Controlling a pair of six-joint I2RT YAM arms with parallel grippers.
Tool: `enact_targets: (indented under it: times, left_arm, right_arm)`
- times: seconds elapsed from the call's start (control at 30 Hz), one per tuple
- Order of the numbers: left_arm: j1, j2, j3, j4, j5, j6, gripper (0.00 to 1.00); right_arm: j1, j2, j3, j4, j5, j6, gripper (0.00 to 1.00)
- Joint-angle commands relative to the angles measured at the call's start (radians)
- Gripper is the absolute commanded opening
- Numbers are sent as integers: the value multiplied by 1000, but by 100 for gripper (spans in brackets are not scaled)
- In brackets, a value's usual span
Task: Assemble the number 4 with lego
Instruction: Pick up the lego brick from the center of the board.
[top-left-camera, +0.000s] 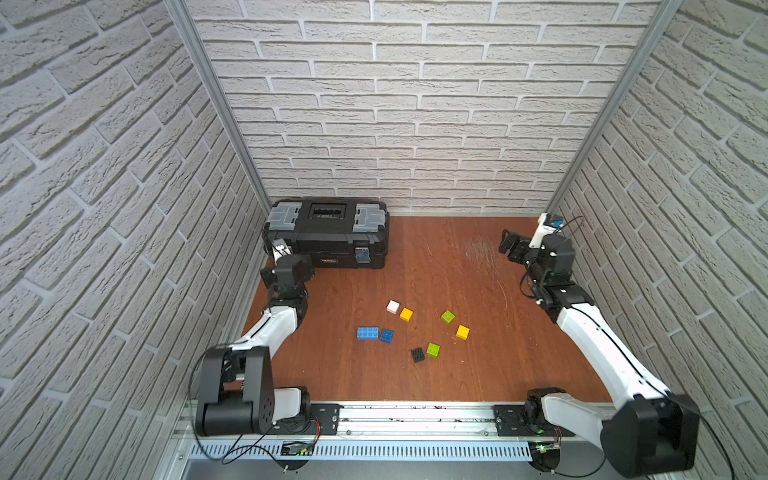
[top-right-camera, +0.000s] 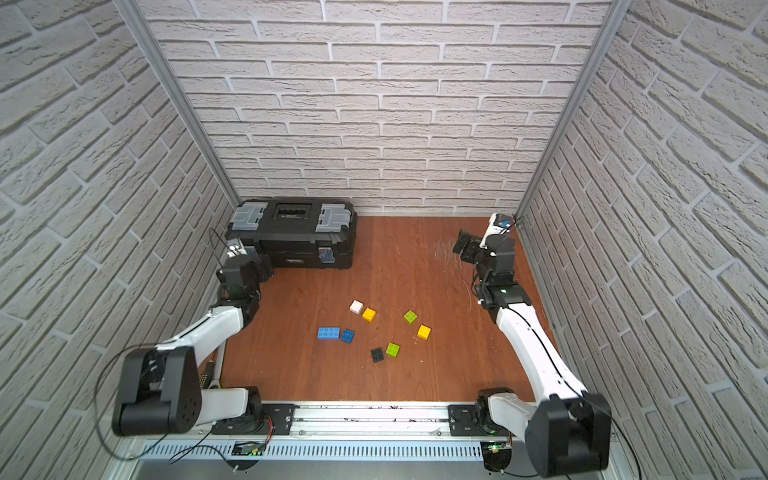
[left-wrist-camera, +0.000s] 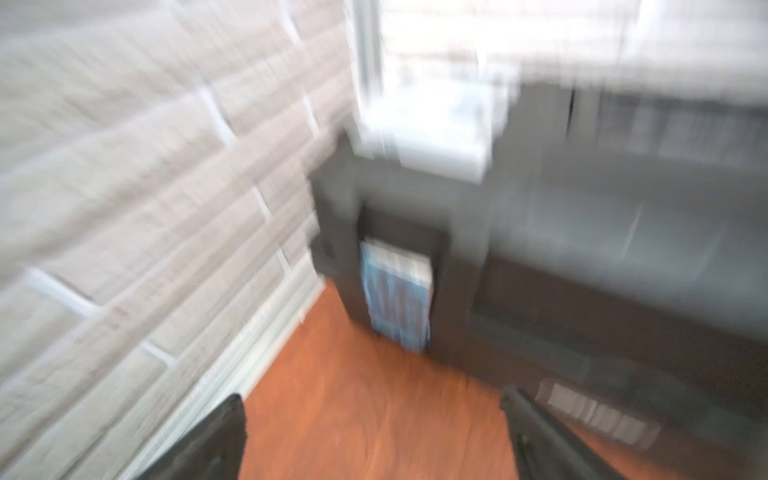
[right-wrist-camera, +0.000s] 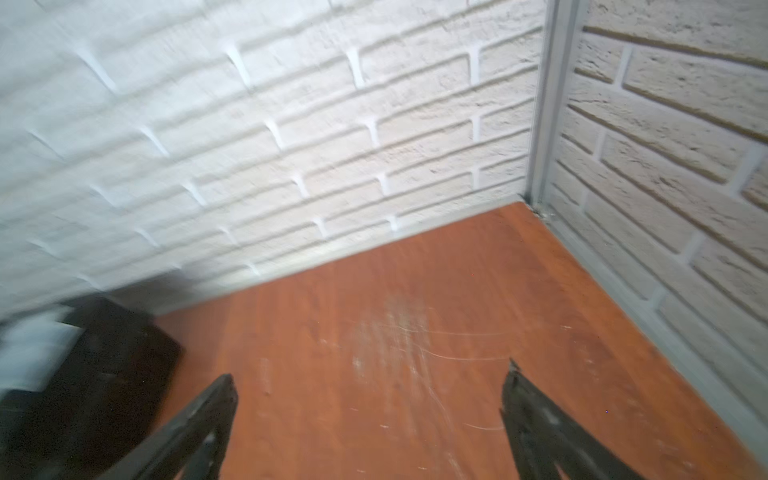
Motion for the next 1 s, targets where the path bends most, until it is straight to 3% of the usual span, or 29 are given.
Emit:
enact_targets:
  times: [0.0, 0.07, 0.13, 0.23, 0.37, 0.43, 0.53, 0.7, 0.8, 0.9, 0.97]
  left_arm:
    - [-17, -120, 105, -443, -32, -309, 86]
    - [-85, -158, 103, -533, 45, -392, 80]
    - [-237, -196, 69, -581, 55, -422, 78]
    - [-491, -215, 24, -629, 3, -443, 76]
    - [-666, -195, -23, -621, 64, -491, 64]
    - [-703, -175, -26, -618, 86, -529, 57]
    - [-716, -164, -26, -628, 88, -575, 55]
    - [-703, -180, -3, -694, 46, -564, 52]
    - [-687, -203, 0, -720, 47, -538, 53]
    - [-665, -233, -22, -715, 57, -531, 55]
    - [-643, -238, -30, -715, 85, -539, 50]
  right_arm:
    - [29, 126, 14, -469, -132, 212, 97]
    - [185, 121, 66, -599, 73, 193, 96]
    - [335, 135, 103, -709, 231, 222, 95]
    - [480, 197, 118, -813, 263, 308, 94]
    - [666, 207, 35, -757, 302, 403, 88]
    - [686, 224, 15, -741, 249, 434, 81]
    - [718, 275, 59, -752, 186, 402, 69]
    - [805, 394, 164, -802, 188, 420, 66]
    - [862, 433, 187, -814, 216, 477, 70]
    - [862, 449, 185, -811, 226, 515, 73]
    - [851, 473, 204, -810, 180, 495, 71]
